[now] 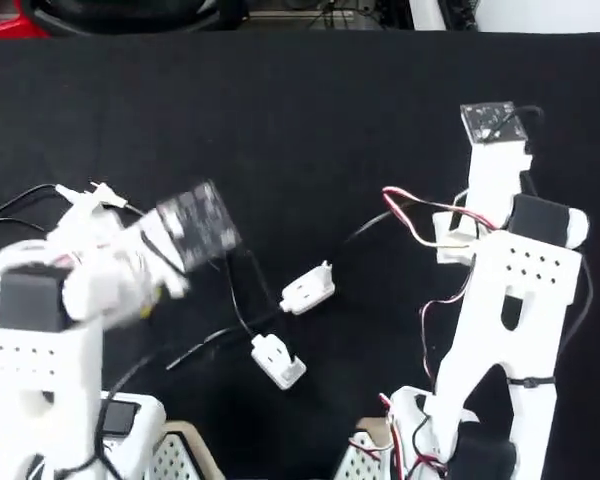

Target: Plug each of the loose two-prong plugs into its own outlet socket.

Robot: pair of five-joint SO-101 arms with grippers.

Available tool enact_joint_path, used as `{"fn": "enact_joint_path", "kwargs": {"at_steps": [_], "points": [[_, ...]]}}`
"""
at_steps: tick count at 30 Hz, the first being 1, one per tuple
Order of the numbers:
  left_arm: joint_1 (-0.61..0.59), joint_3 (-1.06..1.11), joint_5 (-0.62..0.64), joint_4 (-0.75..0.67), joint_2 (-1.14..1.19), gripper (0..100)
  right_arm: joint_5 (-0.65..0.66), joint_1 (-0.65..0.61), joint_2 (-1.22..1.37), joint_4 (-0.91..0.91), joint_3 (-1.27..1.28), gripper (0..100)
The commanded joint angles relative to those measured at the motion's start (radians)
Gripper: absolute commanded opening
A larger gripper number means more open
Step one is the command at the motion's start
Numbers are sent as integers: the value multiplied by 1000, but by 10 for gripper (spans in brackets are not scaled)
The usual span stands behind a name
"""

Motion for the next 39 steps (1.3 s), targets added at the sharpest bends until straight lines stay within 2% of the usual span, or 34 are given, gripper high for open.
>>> {"fn": "enact_joint_path", "kwargs": {"at_steps": [1,5,7,9,16,20,22,24,29,35,39], "points": [[30,191,-138,6,-71,29,-58,-68,1,14,-88,165],[30,395,-316,-40,-72,30,-106,-127,1,34,-148,322],[30,496,-396,-94,-71,30,-106,-149,1,75,-179,341],[54,590,-419,-184,-71,30,-106,-160,1,101,-193,340],[197,808,-121,-681,-69,30,-114,-155,1,104,-189,342],[277,854,172,-928,-71,34,-146,-158,1,104,-188,342],[275,851,292,-984,-71,49,-147,-157,1,109,-188,343],[275,835,296,-961,-72,127,-143,-153,1,109,-188,343],[272,779,296,-807,-83,418,-141,-153,1,106,-163,343],[171,578,293,-689,-83,374,-138,-155,1,103,-151,343],[157,450,293,-496,-83,369,-112,-155,1,104,-151,342]]}}
